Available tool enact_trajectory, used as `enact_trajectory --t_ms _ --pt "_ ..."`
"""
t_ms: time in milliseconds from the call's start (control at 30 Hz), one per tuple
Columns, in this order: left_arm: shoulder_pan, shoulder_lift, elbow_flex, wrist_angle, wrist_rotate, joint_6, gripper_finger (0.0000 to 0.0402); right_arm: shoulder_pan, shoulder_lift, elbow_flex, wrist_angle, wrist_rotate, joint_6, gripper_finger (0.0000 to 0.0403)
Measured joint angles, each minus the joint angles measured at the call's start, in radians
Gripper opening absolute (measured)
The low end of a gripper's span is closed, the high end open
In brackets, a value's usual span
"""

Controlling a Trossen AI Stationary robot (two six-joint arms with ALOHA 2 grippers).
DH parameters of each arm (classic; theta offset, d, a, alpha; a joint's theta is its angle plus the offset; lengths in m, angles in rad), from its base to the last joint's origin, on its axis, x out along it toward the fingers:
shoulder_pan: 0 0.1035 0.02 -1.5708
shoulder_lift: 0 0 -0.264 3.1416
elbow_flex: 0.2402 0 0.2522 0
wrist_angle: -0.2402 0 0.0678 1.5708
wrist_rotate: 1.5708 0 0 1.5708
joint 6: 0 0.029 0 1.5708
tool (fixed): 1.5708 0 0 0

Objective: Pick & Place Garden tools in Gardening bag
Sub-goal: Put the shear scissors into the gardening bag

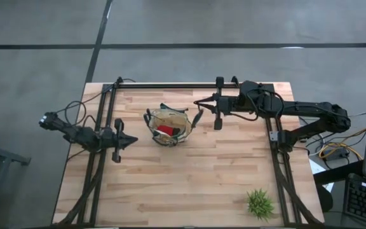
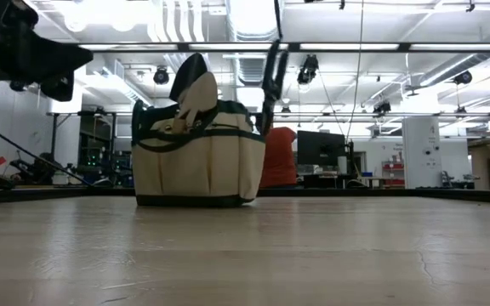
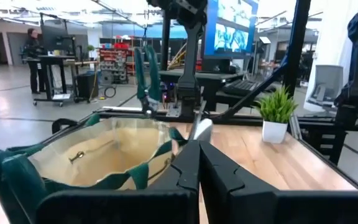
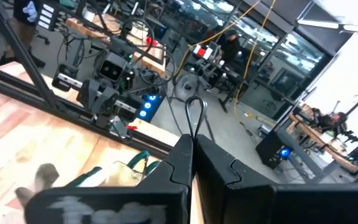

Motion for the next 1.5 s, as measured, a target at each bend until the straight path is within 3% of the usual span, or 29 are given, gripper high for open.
enact_trajectory --t_ms 733,933,1200,1500 --pt "0.000 0.023 -0.001 -0.005 0.000 -0.002 0.0021 -0.008 0.088 0.008 0.066 -0.039 0.012 0.0008" --pt "0.000 0.023 -0.001 -0.005 0.000 -0.002 0.0019 -0.016 0.084 0.008 0.138 -0.153 0.056 0.0008" --pt "0.000 0.023 -0.001 -0.005 0.000 -0.002 0.0021 -0.024 0.126 0.007 0.027 -0.179 0.057 0.0008" --pt "0.000 0.023 -0.002 -0.004 0.000 -0.002 0.0021 -0.034 0.170 0.035 0.025 -0.391 0.098 0.0008"
